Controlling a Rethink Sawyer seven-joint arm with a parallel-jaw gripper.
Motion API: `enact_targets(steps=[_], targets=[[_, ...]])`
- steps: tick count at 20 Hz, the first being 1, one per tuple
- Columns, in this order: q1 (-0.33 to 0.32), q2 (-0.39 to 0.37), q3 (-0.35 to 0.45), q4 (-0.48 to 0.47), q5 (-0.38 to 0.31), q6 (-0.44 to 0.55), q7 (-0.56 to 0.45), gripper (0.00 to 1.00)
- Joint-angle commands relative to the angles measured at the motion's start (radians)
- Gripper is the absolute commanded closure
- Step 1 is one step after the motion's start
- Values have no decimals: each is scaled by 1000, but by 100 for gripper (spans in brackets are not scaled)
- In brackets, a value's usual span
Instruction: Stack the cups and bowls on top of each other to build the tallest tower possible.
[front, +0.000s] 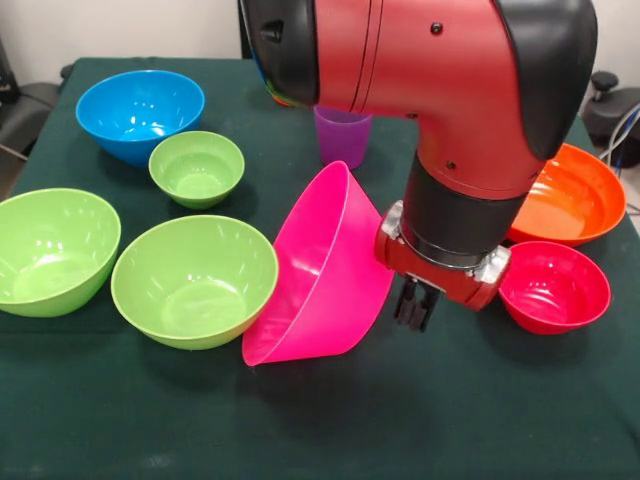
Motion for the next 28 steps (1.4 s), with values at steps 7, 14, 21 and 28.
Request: enact_targets(steps=[7, 14, 21, 28], targets=[[-53, -50, 147, 34, -62, 158, -561, 100], [-62, -112, 130, 98, -49, 168, -617, 100], [-108, -182, 122, 132, -39, 239, -713, 100], [-153, -290, 142, 207, -26, 355, -800, 100]])
